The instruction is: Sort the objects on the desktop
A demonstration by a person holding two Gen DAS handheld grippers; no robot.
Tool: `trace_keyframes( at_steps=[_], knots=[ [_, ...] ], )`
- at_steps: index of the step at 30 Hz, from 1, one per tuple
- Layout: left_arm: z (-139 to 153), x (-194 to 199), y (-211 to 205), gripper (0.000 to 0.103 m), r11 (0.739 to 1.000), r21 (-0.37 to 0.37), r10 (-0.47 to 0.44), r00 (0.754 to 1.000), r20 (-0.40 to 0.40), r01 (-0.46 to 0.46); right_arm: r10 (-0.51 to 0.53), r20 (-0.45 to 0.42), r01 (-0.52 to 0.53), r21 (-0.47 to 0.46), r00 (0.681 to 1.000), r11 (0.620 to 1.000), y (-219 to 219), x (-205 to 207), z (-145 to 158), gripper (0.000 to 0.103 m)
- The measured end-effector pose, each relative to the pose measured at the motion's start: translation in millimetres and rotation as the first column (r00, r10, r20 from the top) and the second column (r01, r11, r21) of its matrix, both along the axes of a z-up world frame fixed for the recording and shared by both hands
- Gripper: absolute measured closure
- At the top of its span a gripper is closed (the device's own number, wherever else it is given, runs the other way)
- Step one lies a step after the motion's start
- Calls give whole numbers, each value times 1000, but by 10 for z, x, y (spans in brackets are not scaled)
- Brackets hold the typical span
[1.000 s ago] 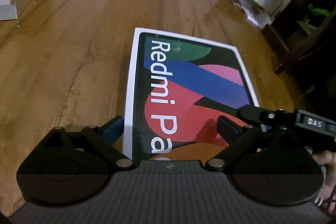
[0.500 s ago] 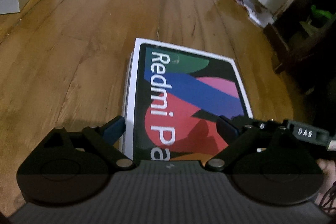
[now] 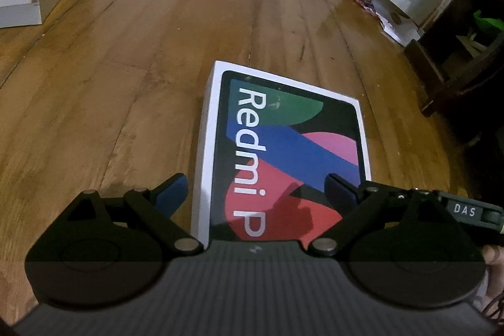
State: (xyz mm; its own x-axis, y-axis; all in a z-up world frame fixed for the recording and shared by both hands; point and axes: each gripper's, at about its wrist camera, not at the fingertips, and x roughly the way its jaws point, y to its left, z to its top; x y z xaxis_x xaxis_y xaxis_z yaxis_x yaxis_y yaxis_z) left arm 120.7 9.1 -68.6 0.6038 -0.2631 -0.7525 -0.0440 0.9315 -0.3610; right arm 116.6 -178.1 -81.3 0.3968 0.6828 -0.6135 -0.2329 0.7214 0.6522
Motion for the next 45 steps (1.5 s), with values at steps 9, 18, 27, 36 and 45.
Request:
trace_keyframes(
  at_steps=[9,18,27,36,45],
  knots=[
    [-120,2,25,8,999,29,20,998,-65,-18,-66,-81,65,-11,995,998,-133,-31,-98,34],
    [-428,-10,98,7,995,-93,-46,957,-285,20,-47,-299,49,0,953,999,-189,-42,-315,30],
    [-185,-81,77,8,994,-105,-57,979,-197,37,9,-287,3,43,958,999,-177,-108,-262,41],
    [-149,-70,126,8,992,-122,-25,987,-156,6,-1,-234,27,107,972,994,-294,-123,-211,42],
    [-89,-64,148,8,991,-134,-2,991,-132,-16,-15,-254,61,175,967,983,-354,-85,-225,42]
  ],
)
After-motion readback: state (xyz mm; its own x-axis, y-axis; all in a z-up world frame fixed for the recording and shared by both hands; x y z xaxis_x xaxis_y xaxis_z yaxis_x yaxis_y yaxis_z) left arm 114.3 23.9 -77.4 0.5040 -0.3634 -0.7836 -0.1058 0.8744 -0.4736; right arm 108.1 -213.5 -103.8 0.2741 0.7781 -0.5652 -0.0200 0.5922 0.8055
